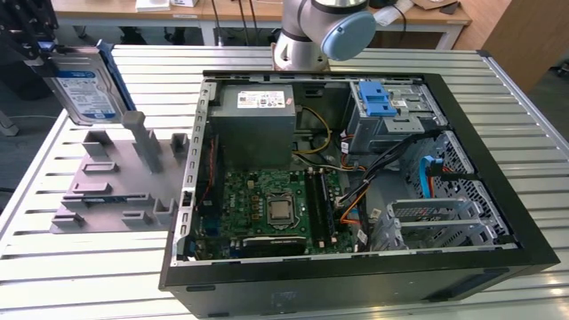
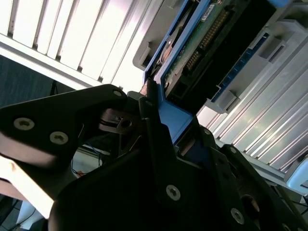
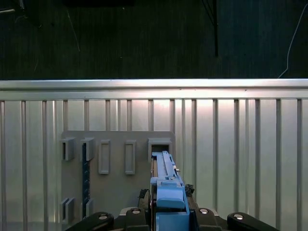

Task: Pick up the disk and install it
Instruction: 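Pick up the disk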

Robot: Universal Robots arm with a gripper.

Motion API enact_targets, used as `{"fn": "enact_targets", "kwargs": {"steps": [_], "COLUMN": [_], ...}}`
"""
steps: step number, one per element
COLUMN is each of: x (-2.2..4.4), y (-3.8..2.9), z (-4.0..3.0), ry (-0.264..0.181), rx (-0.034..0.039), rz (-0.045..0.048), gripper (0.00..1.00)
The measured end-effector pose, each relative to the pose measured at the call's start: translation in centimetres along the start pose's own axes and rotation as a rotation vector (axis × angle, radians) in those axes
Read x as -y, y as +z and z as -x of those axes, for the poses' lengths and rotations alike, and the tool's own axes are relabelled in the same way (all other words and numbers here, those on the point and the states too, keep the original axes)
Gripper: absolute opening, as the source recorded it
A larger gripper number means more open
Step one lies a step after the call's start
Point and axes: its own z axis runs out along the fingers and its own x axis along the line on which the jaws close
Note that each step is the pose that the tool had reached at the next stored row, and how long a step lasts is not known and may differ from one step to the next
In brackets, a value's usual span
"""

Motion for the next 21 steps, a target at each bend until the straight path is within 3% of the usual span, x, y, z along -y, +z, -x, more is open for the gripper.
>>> {"fn": "enact_targets", "kwargs": {"steps": [21], "x": [0.04], "y": [-1.97], "z": [0.01], "ry": [0.0], "rx": [0.0], "rz": [-0.0001], "gripper": [0.36]}}
